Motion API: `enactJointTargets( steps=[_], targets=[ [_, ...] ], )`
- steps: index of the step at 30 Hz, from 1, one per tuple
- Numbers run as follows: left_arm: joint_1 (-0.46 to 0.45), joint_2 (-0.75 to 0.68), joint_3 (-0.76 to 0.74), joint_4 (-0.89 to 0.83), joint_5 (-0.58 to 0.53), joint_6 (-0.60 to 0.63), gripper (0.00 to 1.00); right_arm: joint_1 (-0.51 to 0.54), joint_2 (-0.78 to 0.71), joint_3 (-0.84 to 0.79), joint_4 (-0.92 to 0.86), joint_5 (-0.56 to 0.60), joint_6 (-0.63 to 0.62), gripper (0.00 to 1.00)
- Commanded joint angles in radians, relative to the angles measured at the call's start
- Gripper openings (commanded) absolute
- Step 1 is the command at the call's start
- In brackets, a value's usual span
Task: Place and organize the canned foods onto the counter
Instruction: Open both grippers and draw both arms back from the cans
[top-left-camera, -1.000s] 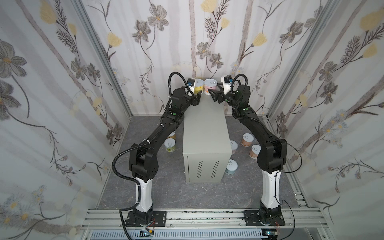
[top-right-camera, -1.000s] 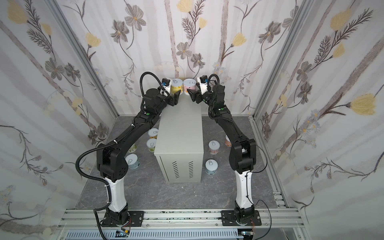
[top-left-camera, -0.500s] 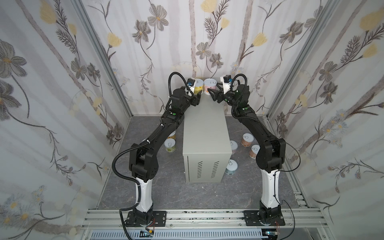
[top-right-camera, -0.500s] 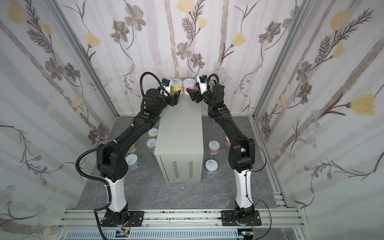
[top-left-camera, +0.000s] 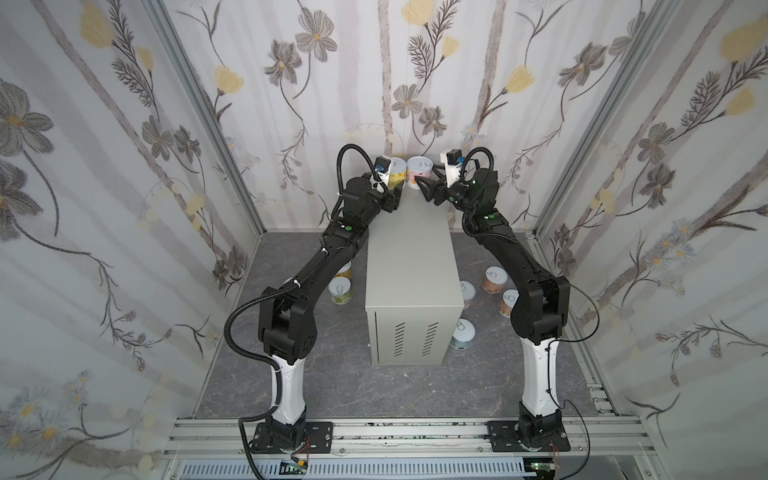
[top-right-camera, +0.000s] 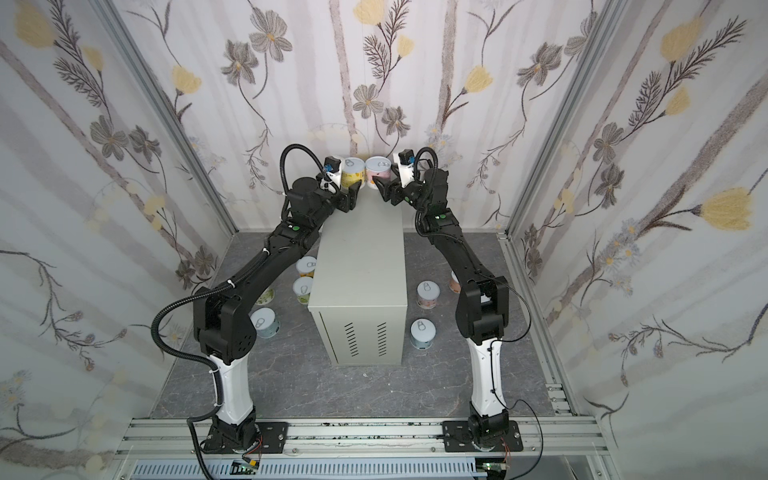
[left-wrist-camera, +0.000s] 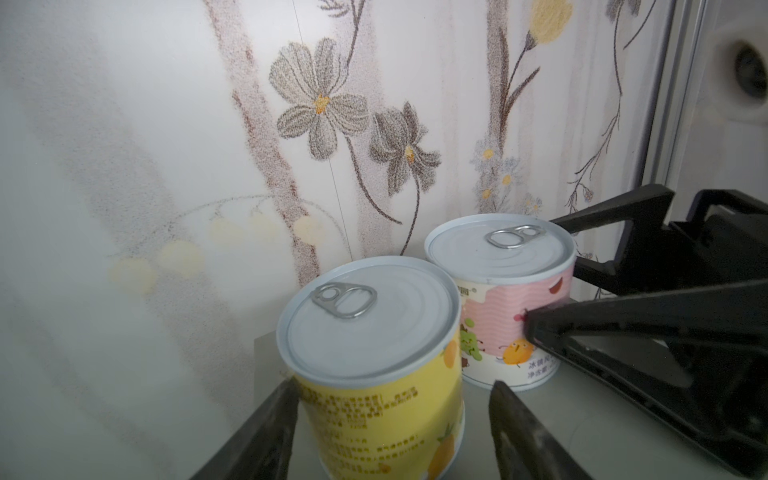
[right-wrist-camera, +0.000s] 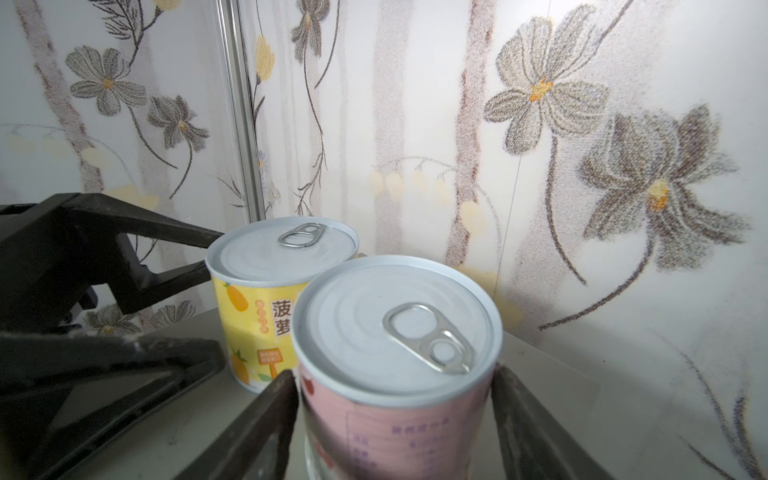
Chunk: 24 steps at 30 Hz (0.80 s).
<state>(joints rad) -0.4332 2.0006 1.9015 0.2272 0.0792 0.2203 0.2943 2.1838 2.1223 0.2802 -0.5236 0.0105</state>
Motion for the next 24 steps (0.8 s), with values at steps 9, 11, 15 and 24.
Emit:
enactJointTargets(
  steps=[9, 11, 15, 24],
  targets=[
    [-0.002, 0.028, 0.008, -0.140, 0.010, 0.044, 0.78, -0.002, -0.017, -0.001, -0.049, -0.003, -0.012, 0.92],
    [-0.003, 0.030, 0.015, -0.141, 0.006, 0.042, 0.81, -0.003, -0.018, 0.000, -0.051, -0.001, -0.012, 0.94],
    [-0.002, 0.019, 0.009, -0.139, -0.017, 0.048, 0.84, -0.009, -0.034, 0.000, -0.061, -0.006, -0.012, 0.99],
    [0.001, -0.065, -0.032, -0.092, -0.050, 0.079, 1.00, -0.033, -0.181, -0.063, -0.134, 0.012, 0.013, 1.00]
  ],
)
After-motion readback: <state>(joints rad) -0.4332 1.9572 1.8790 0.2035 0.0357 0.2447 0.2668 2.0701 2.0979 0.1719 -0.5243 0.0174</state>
